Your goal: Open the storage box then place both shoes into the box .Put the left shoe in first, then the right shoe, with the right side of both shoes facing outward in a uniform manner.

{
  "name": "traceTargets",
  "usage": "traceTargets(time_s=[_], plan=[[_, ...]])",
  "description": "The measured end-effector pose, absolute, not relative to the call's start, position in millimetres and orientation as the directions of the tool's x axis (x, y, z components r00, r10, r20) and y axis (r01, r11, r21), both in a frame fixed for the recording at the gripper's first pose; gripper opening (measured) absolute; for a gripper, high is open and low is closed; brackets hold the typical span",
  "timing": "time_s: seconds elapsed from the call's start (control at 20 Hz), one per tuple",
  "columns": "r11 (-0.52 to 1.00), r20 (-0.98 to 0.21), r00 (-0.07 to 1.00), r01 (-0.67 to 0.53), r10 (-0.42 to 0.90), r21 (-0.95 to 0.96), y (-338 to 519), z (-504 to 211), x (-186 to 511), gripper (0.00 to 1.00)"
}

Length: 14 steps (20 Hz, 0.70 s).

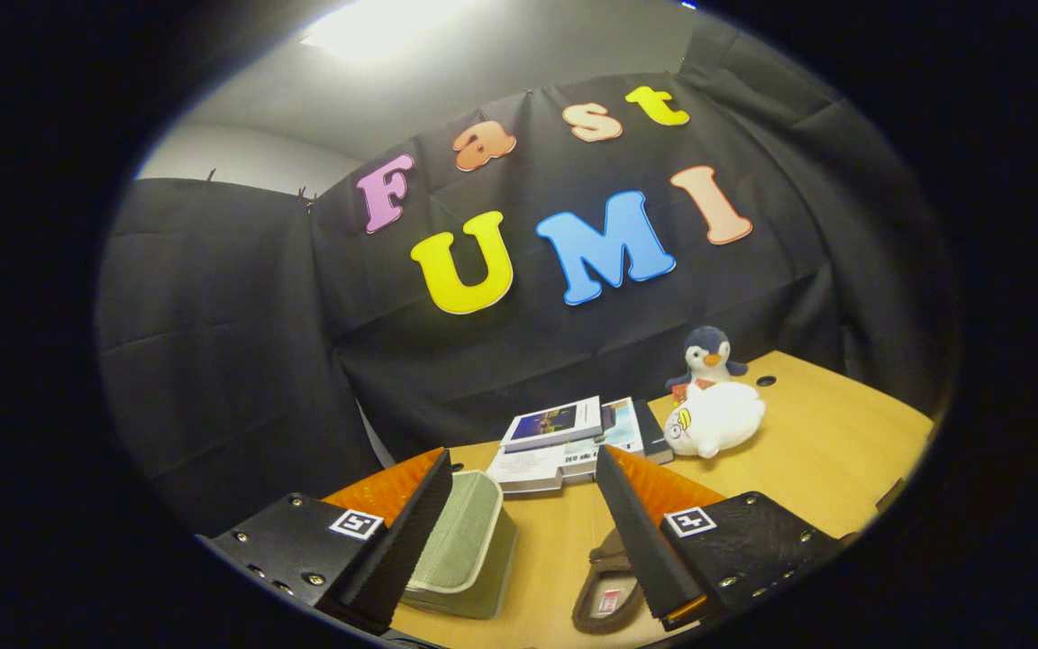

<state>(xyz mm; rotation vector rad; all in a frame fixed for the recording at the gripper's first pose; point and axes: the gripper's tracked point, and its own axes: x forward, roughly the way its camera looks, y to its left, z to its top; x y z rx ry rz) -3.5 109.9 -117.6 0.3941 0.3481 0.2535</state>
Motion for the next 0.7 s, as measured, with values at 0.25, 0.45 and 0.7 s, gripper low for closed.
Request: traceTargets(time_s=[0.25, 0.45, 0.7], plan=[[0.806, -0.333, 0.860, -0.138, 0.386, 0.576, 131.4, -148.2, -10.7, 0.95], [0.730, -0.364, 0.827, -0.078, 0.428, 0.679, 143.2, -168.8, -16.6, 0.97], [0.635, -0.383, 0.788, -0.012, 0.481, 0.772, 156.2, -191.0, -20.0, 0.97]])
